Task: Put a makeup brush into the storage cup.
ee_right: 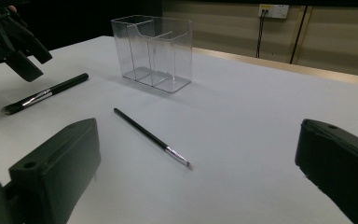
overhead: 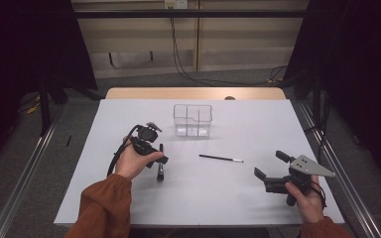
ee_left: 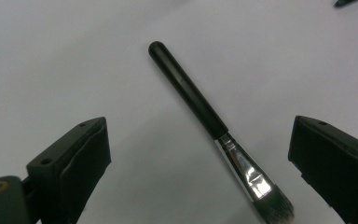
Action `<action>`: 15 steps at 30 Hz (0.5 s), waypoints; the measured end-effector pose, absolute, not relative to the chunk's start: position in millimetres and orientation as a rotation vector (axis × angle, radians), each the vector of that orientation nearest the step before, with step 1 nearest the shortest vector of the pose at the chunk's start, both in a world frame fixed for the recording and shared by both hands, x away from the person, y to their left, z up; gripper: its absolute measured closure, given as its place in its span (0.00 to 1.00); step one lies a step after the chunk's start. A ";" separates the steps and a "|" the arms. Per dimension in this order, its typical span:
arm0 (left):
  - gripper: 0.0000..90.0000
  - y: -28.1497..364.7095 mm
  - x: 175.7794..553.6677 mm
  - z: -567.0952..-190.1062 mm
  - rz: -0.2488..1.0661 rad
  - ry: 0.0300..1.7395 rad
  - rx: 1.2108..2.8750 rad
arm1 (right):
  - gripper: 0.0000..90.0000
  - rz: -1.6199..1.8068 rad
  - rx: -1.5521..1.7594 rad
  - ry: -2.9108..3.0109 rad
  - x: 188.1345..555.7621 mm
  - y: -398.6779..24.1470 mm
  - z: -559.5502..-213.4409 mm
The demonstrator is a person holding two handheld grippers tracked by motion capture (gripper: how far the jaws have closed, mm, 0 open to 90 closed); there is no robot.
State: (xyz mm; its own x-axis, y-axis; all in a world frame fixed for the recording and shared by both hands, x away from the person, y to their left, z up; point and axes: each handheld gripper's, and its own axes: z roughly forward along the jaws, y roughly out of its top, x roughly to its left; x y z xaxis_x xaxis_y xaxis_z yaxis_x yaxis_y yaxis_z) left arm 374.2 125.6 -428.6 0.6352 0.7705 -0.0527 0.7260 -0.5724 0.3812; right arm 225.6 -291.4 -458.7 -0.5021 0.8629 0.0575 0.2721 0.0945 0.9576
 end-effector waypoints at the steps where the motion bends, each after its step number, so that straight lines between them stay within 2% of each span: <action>1: 0.06 125.1 374.0 -428.8 0.161 1.193 2.496 | 0.00 1.423 1.108 1.842 225.7 -291.4 -458.8; 9: 0.06 122.9 372.7 -434.6 0.123 1.227 2.518 | 0.00 1.422 1.106 1.845 225.7 -291.0 -458.9; 15: 0.15 119.6 372.5 -437.7 0.067 1.240 2.542 | 0.00 1.423 1.107 1.846 226.0 -290.7 -459.1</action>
State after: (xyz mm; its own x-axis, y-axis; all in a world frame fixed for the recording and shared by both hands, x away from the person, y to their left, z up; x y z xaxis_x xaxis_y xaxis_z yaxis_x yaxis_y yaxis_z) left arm 372.5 119.6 -437.7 0.6238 0.7760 -0.0934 0.7615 -0.5765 0.2961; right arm 226.0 -290.7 -459.1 -0.5067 0.8603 0.0558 0.2732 0.0988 0.9569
